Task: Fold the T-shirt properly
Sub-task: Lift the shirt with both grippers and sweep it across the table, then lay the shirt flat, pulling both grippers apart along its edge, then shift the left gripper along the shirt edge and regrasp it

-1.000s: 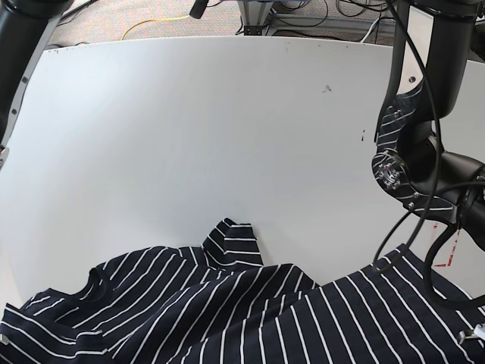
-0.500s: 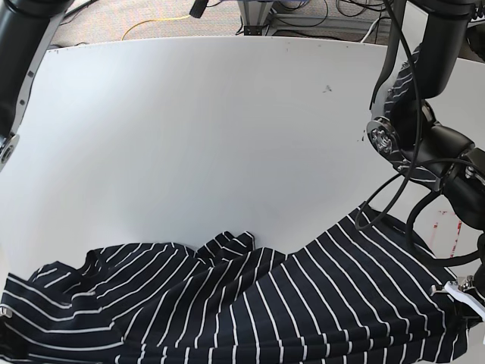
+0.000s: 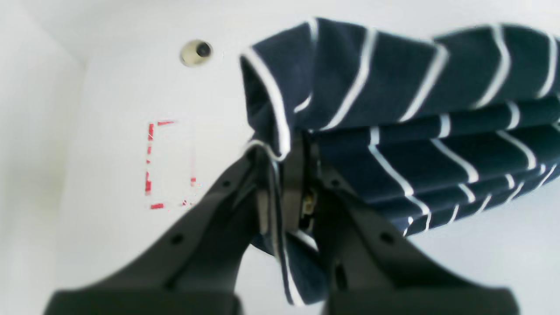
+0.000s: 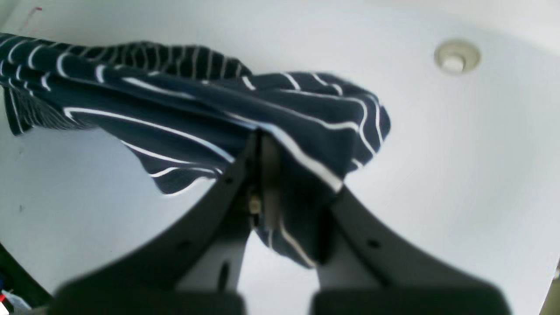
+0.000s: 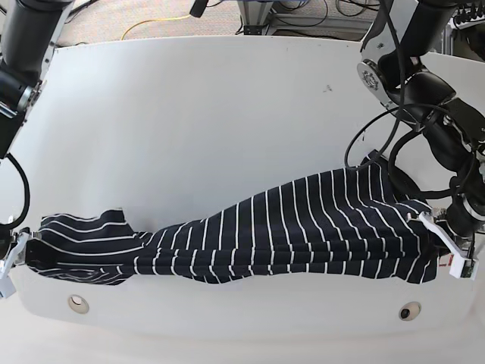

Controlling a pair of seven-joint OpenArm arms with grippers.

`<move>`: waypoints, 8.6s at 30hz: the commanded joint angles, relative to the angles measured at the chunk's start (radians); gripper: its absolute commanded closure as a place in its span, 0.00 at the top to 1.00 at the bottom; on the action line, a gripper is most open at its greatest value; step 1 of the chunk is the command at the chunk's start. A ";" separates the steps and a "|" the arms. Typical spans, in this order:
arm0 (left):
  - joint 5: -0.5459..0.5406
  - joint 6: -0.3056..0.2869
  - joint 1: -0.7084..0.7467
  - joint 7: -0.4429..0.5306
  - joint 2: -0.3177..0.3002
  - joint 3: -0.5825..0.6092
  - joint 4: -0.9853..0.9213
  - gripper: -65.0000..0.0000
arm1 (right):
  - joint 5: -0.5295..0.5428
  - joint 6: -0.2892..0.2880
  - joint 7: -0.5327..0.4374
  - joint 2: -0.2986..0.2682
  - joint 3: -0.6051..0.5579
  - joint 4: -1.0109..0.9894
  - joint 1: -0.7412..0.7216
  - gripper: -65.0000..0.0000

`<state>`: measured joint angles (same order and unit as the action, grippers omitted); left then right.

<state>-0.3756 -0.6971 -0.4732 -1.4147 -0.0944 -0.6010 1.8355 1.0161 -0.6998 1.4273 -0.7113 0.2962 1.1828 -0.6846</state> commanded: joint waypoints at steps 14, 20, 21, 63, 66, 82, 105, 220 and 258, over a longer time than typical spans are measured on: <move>0.031 -0.001 0.322 0.018 -0.024 -0.006 0.076 0.01 | 0.002 0.002 -0.031 0.055 0.179 0.210 0.397 0.00; 0.031 -0.001 0.488 0.018 -0.021 -0.053 0.071 0.01 | 0.002 0.002 -0.031 0.089 0.288 0.240 0.561 0.00; 0.031 -0.001 0.489 0.018 -0.020 -0.056 0.071 0.01 | 0.002 0.002 -0.031 0.094 0.288 0.242 0.566 0.00; -0.029 -0.001 0.778 0.018 -0.023 -0.007 0.077 0.45 | 0.002 0.002 -0.035 0.160 0.288 0.246 0.701 0.00; -0.104 -0.001 0.813 0.018 -0.024 -0.006 0.079 0.44 | 0.002 0.002 -0.035 0.160 0.288 0.246 0.701 0.00; -0.371 -0.001 0.873 0.018 -0.100 -0.006 0.080 0.45 | 0.002 0.002 -0.035 0.166 0.289 0.245 0.701 0.00; -0.388 -0.001 0.910 0.033 -0.183 0.046 0.079 0.44 | 0.002 0.002 -0.035 0.167 0.288 0.245 0.699 0.00; -0.454 -0.001 0.862 0.038 -0.190 0.006 -0.095 0.44 | 0.002 0.002 -0.033 0.190 0.286 0.245 0.702 0.00; -0.449 -0.001 0.782 0.090 -0.098 0.095 -0.006 0.03 | 0.002 0.002 -0.033 0.195 0.288 0.245 0.699 0.00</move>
<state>-0.8093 -0.6968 0.3099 -1.3365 -0.1810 -0.4984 1.7916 0.9989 -0.6975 1.4075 -0.4908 0.5751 1.4120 0.0296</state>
